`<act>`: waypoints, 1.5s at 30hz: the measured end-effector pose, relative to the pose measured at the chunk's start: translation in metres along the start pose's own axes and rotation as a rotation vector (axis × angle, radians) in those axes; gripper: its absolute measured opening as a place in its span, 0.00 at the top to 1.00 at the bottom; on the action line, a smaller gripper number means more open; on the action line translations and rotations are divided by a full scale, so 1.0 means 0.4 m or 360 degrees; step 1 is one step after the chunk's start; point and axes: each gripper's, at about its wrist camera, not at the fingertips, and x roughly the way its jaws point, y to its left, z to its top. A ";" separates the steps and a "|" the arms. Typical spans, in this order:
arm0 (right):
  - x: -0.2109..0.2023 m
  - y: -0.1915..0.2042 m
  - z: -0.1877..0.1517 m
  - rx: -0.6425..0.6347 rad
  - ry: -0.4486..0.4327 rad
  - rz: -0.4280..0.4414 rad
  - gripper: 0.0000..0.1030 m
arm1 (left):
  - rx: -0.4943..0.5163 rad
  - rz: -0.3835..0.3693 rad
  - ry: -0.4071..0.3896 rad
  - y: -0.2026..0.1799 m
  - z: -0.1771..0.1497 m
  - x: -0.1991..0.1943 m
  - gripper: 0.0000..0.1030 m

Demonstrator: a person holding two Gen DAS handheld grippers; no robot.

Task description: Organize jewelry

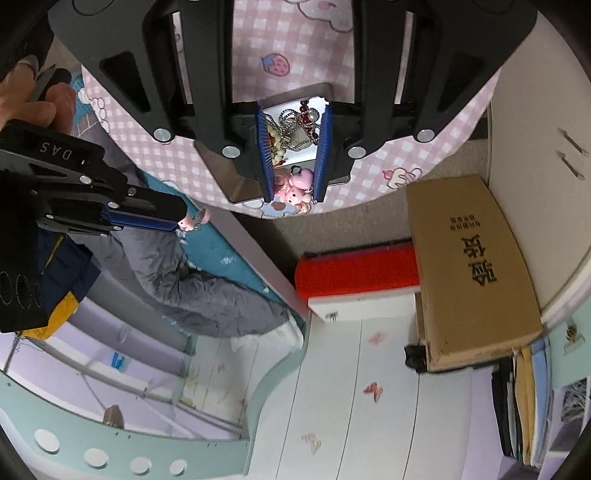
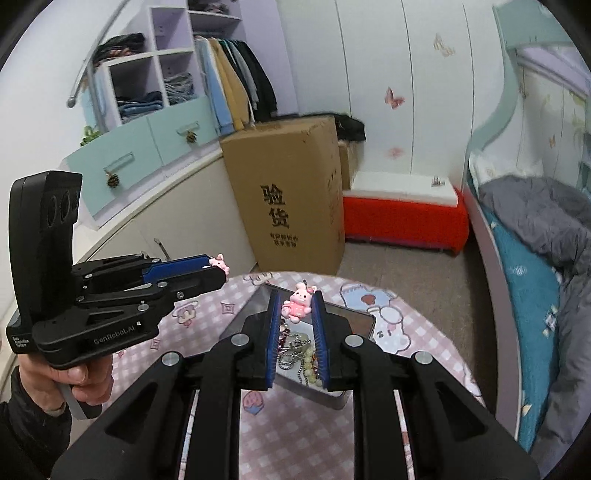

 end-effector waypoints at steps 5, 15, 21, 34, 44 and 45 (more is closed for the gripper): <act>0.081 -0.057 -0.029 0.0144 0.0114 -0.0044 0.70 | -0.0034 0.0085 0.0242 0.032 -0.010 0.128 0.51; -0.069 -0.093 -0.065 0.0360 -0.0133 -0.0154 0.08 | -0.0163 0.0267 0.0006 0.074 -0.039 -0.012 0.11; -0.193 -0.032 -0.060 0.0332 -0.0229 -0.0239 0.08 | -0.0146 0.0422 -0.0184 0.038 -0.064 -0.171 0.08; -0.440 0.207 -0.111 0.0163 -0.0489 -0.0463 0.08 | -0.0095 0.0617 -0.0537 -0.109 -0.133 -0.518 0.06; -0.543 0.321 -0.179 0.0099 -0.0675 -0.0609 0.08 | -0.0147 0.0707 -0.0676 -0.163 -0.212 -0.651 0.06; -0.555 0.329 -0.186 0.0101 -0.0696 -0.0624 0.08 | -0.0147 0.0705 -0.0677 -0.166 -0.217 -0.656 0.06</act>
